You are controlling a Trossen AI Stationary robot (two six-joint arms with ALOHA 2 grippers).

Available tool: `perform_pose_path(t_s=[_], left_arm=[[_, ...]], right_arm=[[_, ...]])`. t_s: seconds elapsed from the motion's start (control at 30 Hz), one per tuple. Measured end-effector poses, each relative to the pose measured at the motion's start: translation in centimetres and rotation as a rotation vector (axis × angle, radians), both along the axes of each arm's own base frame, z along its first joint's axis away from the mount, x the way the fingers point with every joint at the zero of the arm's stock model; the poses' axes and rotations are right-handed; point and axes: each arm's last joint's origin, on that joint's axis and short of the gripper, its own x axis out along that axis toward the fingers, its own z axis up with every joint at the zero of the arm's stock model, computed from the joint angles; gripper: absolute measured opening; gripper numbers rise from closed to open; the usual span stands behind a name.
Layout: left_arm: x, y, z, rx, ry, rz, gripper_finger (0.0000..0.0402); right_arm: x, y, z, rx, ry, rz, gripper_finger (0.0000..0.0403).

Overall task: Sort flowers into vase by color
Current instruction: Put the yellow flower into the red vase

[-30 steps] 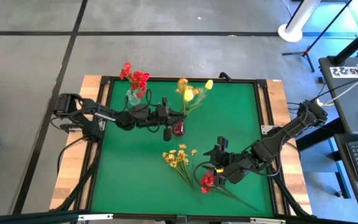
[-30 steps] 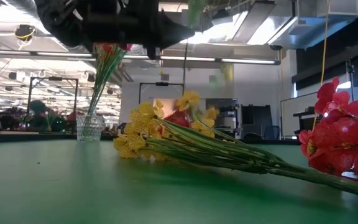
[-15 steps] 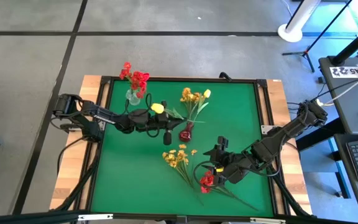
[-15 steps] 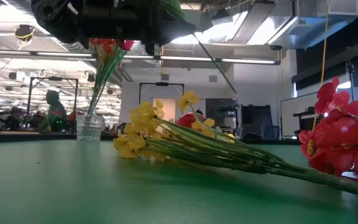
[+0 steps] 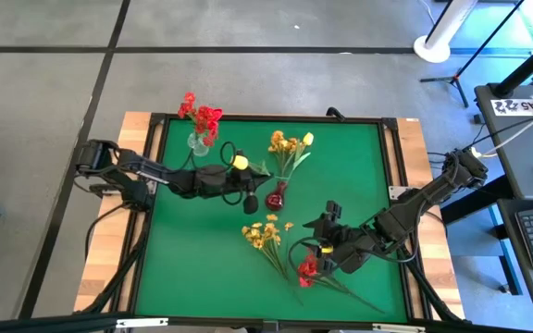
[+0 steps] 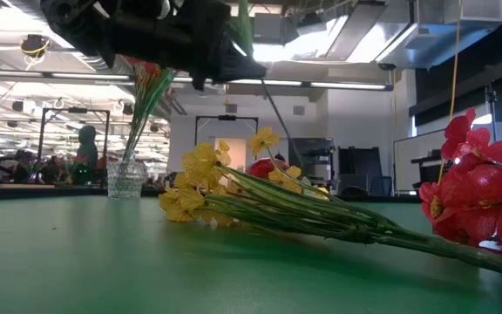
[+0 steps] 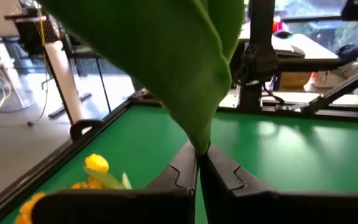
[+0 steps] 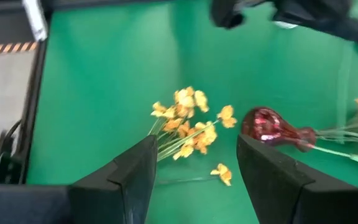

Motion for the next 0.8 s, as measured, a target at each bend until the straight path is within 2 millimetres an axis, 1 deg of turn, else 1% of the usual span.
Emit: perform_pose_path(t_s=[0.07,0.13,0.27,0.4,0.53,0.67,0.8], left_arm=[[-0.5,-0.3,0.4,-0.018,0.034,0.009,0.0002],[-1.3,-0.6,1.0,-0.040,0.062,0.007,0.0002],[-3.5,-1.4,3.2,-0.092,0.078,-0.002,0.0002],[-6.2,-2.1,5.2,-0.148,0.085,-0.027,0.0002],[-8.8,-2.8,6.6,-0.222,0.092,-0.053,0.0002],[-11.2,-3.4,6.8,-0.336,0.165,-0.113,0.0002],[-12.8,-4.4,6.0,-0.475,0.293,-0.173,0.0002]], right_arm=[[0.0,-0.2,0.0,0.005,-0.020,-0.059,0.0220],[0.3,-0.9,0.0,0.039,-0.031,-0.132,0.0220],[1.1,-3.2,-0.5,0.101,0.002,-0.268,0.0220],[3.0,-5.7,-1.7,0.135,0.079,-0.329,0.0220],[5.1,-8.0,-3.5,0.179,0.186,-0.305,0.0220],[6.3,-9.5,-4.9,0.212,0.261,-0.288,0.0220],[6.5,-9.8,-5.3,0.231,0.287,-0.272,0.0220]])
